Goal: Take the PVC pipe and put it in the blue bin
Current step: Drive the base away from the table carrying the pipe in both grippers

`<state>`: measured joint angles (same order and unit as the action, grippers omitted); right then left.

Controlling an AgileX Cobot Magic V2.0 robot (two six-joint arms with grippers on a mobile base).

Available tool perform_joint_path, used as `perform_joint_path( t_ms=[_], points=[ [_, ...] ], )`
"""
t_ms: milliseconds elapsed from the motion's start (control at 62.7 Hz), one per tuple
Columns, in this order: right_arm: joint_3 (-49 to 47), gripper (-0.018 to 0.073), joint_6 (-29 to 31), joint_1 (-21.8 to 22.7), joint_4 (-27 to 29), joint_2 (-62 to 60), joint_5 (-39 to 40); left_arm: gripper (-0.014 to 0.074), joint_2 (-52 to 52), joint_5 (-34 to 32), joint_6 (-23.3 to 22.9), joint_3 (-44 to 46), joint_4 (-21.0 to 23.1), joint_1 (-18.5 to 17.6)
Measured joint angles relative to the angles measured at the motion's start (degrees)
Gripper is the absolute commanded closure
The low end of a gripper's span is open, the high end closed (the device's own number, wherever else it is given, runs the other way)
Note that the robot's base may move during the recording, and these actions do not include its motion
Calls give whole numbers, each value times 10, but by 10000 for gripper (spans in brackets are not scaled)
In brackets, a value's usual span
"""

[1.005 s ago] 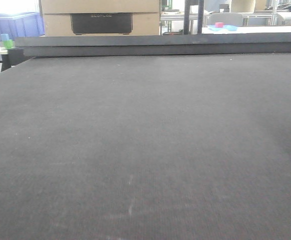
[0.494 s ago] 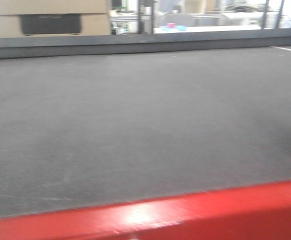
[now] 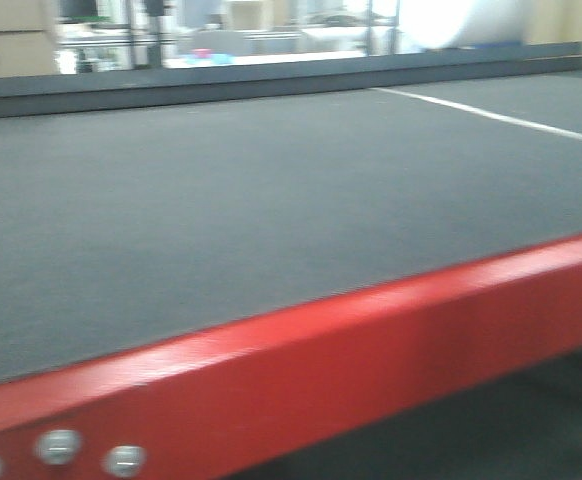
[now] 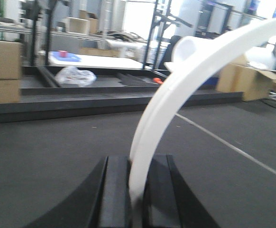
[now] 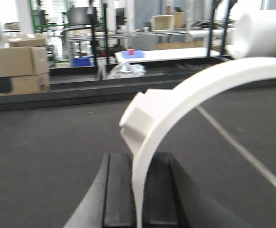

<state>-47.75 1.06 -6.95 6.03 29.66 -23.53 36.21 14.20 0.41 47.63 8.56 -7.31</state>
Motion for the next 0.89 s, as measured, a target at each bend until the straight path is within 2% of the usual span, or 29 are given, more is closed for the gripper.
perform_joint_path(
  t_ms=[893],
  points=[
    [0,727,0,0,0,0,0,707,0,0,0,0,0,0]
  ],
)
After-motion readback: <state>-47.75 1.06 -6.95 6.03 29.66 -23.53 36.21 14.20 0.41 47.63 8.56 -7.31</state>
